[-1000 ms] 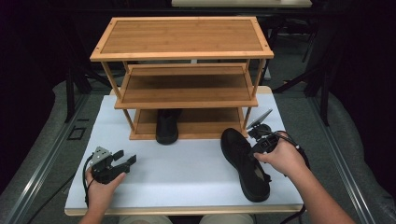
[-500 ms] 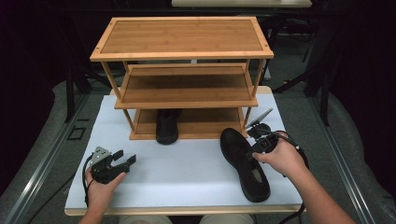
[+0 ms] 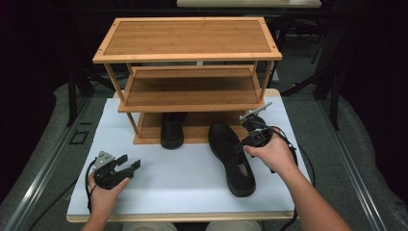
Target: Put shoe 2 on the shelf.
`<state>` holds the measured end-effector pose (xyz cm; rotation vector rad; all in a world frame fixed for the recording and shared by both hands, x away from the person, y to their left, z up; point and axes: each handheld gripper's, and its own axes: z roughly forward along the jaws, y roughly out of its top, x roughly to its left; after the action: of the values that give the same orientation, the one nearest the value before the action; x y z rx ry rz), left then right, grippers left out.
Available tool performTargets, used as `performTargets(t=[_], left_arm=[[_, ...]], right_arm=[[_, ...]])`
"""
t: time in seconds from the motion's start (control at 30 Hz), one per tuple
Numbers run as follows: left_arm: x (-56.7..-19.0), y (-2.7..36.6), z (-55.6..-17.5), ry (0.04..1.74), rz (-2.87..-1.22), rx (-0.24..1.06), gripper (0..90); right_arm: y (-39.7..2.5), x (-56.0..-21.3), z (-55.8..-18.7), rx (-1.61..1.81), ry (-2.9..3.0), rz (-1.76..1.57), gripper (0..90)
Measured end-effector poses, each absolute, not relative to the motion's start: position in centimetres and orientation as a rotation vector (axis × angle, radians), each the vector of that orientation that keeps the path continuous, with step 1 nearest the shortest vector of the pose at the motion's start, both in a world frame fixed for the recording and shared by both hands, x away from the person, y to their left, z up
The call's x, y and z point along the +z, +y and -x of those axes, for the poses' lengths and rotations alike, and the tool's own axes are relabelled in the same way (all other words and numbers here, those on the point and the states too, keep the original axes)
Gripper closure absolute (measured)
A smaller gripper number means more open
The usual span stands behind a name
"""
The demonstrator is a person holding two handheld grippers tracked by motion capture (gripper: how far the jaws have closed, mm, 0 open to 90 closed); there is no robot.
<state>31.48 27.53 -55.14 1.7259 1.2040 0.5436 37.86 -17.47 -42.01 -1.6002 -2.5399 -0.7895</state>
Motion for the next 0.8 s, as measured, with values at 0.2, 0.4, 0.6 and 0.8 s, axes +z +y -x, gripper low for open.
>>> performTargets(t=[0.2, 0.4, 0.6, 0.8], left_arm=[[-55.1, 27.6, -31.6, 1.202, -1.729, 0.538, 37.8], [-55.2, 27.7, -31.7, 1.200, -1.737, 0.535, 37.9], [-55.2, 27.9, -31.7, 1.200, -1.732, 0.532, 37.9], [-55.3, 27.9, -31.8, 1.201, -1.734, 0.531, 37.9]], right_arm=[[-14.5, -42.9, -39.6, -0.906, -2.494, 1.585, 84.0], [-12.1, -44.0, -41.5, -1.070, -2.432, 1.687, 84.1], [-10.5, -45.6, -42.5, -1.200, -2.447, 1.696, 84.0], [-9.7, -47.1, -42.2, -1.302, -2.546, 1.740, 77.3]])
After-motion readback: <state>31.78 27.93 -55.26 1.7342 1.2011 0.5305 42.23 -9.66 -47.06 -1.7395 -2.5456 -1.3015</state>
